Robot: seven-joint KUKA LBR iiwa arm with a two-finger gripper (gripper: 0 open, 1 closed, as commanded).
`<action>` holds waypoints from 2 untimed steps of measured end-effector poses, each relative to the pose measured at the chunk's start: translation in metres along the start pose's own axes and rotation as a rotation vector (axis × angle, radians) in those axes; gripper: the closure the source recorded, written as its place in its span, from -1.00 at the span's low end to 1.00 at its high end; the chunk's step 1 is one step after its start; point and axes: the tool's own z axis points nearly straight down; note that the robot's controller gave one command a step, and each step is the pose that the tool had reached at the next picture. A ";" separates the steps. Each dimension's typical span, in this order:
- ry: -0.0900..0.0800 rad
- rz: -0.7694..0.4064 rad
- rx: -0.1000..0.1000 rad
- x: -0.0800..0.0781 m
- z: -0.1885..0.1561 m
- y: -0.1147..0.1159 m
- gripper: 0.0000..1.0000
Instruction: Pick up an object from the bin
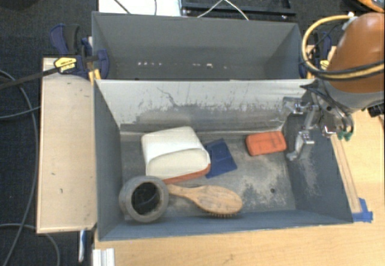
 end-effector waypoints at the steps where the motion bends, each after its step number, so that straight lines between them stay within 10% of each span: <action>1: -0.008 -0.005 0.002 -0.001 -0.005 0.000 -1.00; 2: -0.008 0.189 0.000 -0.028 0.115 -0.015 -1.00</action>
Offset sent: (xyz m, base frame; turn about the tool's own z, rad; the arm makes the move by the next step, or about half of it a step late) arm 0.0340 -0.0200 -0.1576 0.2523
